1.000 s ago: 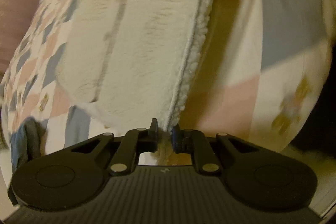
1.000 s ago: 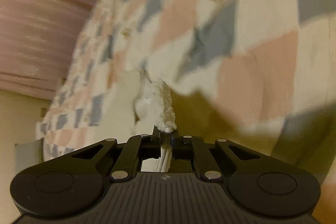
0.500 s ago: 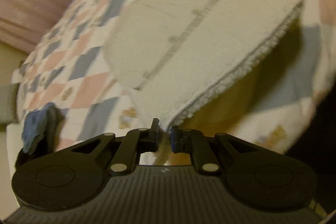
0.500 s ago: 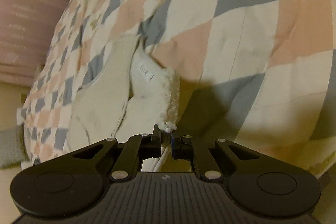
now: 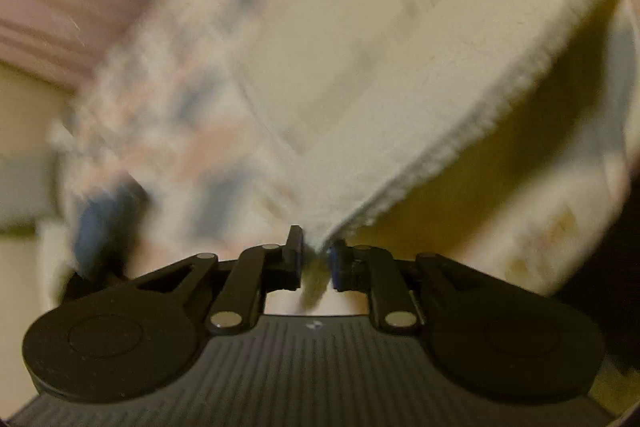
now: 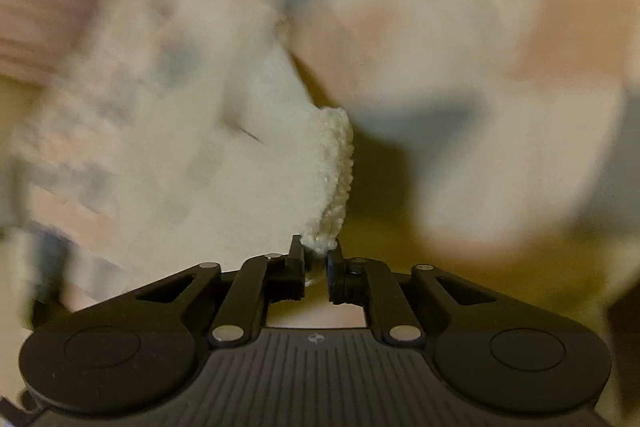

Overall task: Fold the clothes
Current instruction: 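Lower the vest onto the quilt and spread it with both grippers, then open both grippers and release the vest flat on the quilt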

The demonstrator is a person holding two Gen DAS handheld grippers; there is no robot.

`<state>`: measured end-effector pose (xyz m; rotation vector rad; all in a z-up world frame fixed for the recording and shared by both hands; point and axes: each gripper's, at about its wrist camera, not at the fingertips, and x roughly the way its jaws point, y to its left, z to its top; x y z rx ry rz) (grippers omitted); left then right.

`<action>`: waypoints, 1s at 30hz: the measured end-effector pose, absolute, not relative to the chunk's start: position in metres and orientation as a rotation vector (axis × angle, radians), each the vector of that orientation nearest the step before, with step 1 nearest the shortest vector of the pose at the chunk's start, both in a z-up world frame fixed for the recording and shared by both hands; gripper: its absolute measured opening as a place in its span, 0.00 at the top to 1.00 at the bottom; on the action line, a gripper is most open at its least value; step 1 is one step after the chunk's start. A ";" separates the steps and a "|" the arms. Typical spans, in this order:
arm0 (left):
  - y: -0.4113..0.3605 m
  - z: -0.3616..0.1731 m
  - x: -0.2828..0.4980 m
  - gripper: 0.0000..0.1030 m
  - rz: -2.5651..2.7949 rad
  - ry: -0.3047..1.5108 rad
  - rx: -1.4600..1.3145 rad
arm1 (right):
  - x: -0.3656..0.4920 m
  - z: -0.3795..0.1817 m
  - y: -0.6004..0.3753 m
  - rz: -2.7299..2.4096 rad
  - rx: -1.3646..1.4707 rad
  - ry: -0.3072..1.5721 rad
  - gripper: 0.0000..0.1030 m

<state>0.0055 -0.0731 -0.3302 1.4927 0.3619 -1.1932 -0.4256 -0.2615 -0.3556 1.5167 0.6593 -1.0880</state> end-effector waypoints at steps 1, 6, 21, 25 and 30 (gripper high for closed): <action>-0.065 -0.349 0.003 0.84 -1.182 0.421 1.525 | -0.425 -0.376 -0.256 -1.090 1.542 0.740 0.85; -0.048 -0.353 0.010 0.84 -1.104 0.653 1.350 | -0.420 -0.364 -0.249 -1.151 1.402 0.881 0.79; -0.105 -0.377 0.007 0.80 -0.930 1.076 1.044 | -0.375 -0.390 -0.237 -1.015 1.049 1.205 0.68; -0.111 -0.332 -0.009 0.77 -0.920 1.053 0.990 | -0.382 -0.350 -0.239 -1.057 1.042 1.105 0.60; -0.133 -0.270 -0.019 0.57 -0.911 0.973 0.874 | -0.347 -0.296 -0.254 -1.071 0.999 0.937 0.35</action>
